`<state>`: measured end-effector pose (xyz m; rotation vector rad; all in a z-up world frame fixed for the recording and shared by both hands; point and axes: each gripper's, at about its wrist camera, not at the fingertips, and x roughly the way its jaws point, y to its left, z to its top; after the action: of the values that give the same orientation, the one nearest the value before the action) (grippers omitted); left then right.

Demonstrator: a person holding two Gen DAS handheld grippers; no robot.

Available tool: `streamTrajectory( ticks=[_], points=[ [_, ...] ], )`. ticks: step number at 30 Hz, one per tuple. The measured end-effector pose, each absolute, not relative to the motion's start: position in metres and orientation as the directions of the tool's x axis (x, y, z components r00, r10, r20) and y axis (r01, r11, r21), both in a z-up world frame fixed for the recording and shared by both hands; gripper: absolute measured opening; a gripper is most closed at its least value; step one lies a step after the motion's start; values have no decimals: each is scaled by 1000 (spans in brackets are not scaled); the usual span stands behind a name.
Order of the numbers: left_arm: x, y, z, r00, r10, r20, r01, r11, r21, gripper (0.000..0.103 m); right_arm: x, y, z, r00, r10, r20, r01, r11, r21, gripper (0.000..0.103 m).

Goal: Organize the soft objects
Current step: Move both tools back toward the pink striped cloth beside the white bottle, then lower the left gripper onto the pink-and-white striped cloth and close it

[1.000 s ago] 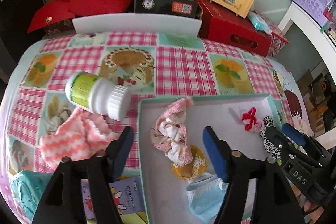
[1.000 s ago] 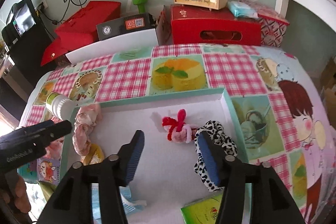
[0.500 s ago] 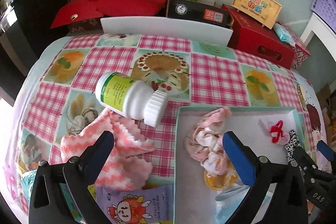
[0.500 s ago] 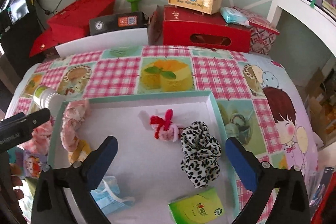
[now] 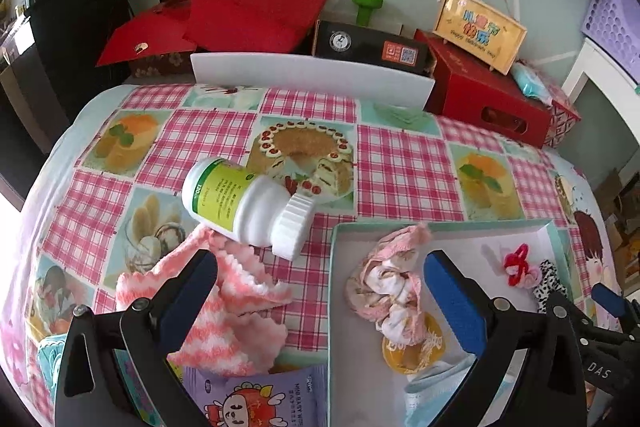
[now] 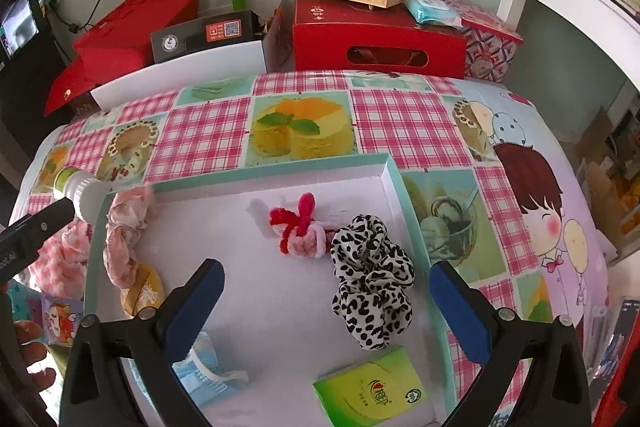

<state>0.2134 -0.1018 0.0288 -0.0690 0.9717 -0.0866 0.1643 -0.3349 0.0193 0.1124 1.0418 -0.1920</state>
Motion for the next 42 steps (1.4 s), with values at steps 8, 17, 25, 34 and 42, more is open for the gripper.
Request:
streamTrajectory(
  ticks=[8,17,25,34,42],
  points=[
    [214,-77,37,562,-10,-827,0,1000,-13,103,166,-319,24,485,-119,-866,182,983,-33,103],
    [212,-18,48,537,149,-830,-160,984,73,103,171,-283,25,494,-91,-864,101,994,-47,103],
    [205,26,53,504,206,-839,-288,956,61,103,174,-252,25,498,-40,-866,29,999,-30,103],
    [192,70,52,474,215,-854,-395,918,12,103,176,-220,21,488,6,-873,-39,999,-15,103],
    [178,102,44,460,157,-874,-462,883,-85,103,177,-195,20,485,75,-871,-107,994,27,103]
  ],
)
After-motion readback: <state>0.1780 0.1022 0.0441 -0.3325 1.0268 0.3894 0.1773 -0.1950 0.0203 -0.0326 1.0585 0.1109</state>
